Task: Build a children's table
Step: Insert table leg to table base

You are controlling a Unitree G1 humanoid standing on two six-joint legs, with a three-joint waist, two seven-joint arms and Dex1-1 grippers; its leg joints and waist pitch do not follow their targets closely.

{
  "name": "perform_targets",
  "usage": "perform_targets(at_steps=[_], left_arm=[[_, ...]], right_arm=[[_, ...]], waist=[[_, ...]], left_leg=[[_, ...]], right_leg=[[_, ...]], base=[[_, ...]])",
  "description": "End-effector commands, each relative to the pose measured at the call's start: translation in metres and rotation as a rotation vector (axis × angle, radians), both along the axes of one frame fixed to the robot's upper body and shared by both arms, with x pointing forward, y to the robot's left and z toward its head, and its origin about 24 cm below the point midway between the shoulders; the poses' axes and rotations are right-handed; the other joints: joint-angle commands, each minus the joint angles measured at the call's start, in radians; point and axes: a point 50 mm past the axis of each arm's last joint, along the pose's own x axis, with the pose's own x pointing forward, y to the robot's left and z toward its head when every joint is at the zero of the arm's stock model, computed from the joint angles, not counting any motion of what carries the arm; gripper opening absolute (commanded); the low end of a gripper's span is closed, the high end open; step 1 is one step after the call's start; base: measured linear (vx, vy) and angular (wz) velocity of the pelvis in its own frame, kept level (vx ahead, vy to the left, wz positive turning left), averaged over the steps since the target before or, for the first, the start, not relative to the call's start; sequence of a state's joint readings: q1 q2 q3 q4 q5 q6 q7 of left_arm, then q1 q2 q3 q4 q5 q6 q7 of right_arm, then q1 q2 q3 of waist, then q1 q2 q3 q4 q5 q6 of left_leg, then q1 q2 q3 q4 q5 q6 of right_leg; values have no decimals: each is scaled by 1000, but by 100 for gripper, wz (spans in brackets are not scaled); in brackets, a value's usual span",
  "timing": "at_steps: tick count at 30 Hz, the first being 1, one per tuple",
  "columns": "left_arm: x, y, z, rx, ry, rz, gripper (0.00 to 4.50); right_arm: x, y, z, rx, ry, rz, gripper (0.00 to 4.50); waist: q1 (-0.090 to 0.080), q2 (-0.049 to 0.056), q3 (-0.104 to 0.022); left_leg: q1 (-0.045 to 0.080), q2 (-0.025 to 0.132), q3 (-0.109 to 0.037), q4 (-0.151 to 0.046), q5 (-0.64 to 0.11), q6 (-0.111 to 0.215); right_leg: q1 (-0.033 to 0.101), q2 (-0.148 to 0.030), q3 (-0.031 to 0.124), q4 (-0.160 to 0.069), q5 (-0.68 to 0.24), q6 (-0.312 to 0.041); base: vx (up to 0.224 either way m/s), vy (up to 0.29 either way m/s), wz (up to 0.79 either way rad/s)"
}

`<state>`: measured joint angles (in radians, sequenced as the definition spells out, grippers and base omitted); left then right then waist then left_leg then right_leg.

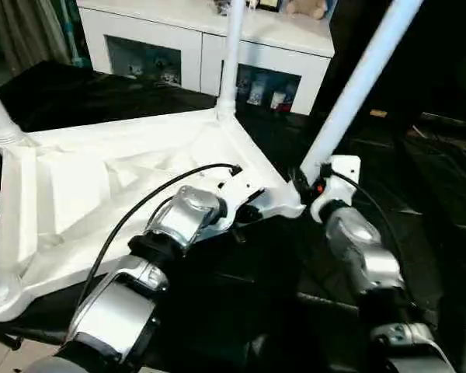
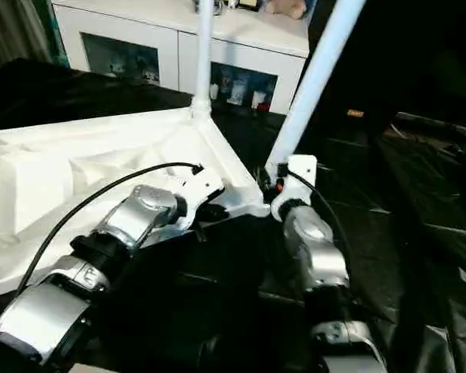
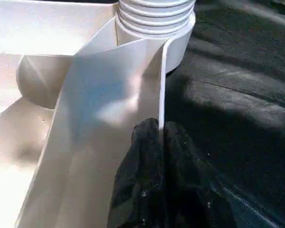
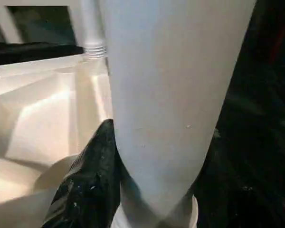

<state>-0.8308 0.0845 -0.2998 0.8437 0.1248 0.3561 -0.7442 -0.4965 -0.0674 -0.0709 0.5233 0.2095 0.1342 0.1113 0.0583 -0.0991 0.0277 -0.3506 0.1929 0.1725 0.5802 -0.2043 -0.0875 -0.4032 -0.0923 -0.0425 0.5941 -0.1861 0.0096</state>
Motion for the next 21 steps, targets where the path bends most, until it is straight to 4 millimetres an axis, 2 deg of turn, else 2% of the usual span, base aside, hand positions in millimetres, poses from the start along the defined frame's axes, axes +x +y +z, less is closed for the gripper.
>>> perform_targets(at_steps=[1,4,8,9,10,11,12,14,16,17,18,19,21], left_arm=[[2,7,-1,4,-1,62,0],[2,9,-3,11,-1,62,0],[1,11,-3,13,-2,41,0],[1,11,-2,11,-3,37,0],[0,12,-1,10,5,11,0],[-1,13,-1,10,12,-7,0],[-3,14,-1,6,29,-39,0],[-7,15,-1,12,39,-118,0],[-8,17,-1,19,46,-143,0],[-14,22,-3,43,80,-227,0],[-14,23,-3,46,84,-240,0],[-16,28,-4,59,109,-265,0],[-17,31,-3,62,121,-286,0]], right_arm=[[-19,-18,-49,-49,256,-90,184],[-18,-15,-48,-59,260,-65,184],[-16,-12,-45,-55,258,-7,184],[-16,-12,-45,-53,257,0,184],[-16,-10,-44,-46,259,74,184],[-17,-8,-43,-39,259,120,184],[-19,-6,-42,-23,255,196,184],[-22,-4,-41,-32,255,308,184],[-23,-4,-40,-40,252,346,184],[-28,-5,-38,-70,247,479,184],[-29,-5,-38,-73,248,498,184],[-31,-7,-37,-78,255,562,184],[-32,-9,-36,-82,260,596,184]], waist=[[4,11,-39],[3,8,-37],[2,5,-37],[1,1,-37],[1,3,-37],[0,2,-38],[-2,-3,-38],[1,-2,-38],[1,-3,-38],[3,-4,-38],[4,-4,-38],[1,-1,-37],[0,-2,-37]], left_leg=[[0,28,-1,-79,-172,25],[0,30,-4,-84,-225,6],[-3,29,-4,-83,-206,9],[-3,30,-4,-83,-205,11],[-3,29,-4,-82,-204,14],[-4,29,-4,-81,-195,18],[-4,30,-3,-80,-196,26],[-5,31,-3,-77,-162,45],[-5,32,-2,-77,-148,52],[-4,34,-4,-77,-144,55],[-6,34,-3,-77,-143,60],[-3,36,-1,-76,-146,65],[-1,37,-1,-78,-154,56]], right_leg=[[47,-43,31,-62,-126,-201],[42,-44,32,-68,-204,-166],[42,-43,32,-66,-177,-160],[42,-43,32,-66,-177,-160],[42,-43,32,-66,-175,-162],[45,-42,32,-64,-159,-166],[45,-42,31,-65,-155,-170],[48,-45,32,-60,-115,-186],[48,-46,32,-61,-111,-195],[51,-47,31,-59,-111,-202],[53,-46,31,-59,-111,-204],[48,-46,33,-57,-99,-211],[47,-46,32,-58,-111,-222]], base=[[0,0,0],[0,0,0],[0,0,0],[0,0,0],[0,0,0],[0,0,0],[0,0,0],[0,0,0],[0,0,0],[0,0,0],[0,0,0],[0,0,0],[0,0,0]])
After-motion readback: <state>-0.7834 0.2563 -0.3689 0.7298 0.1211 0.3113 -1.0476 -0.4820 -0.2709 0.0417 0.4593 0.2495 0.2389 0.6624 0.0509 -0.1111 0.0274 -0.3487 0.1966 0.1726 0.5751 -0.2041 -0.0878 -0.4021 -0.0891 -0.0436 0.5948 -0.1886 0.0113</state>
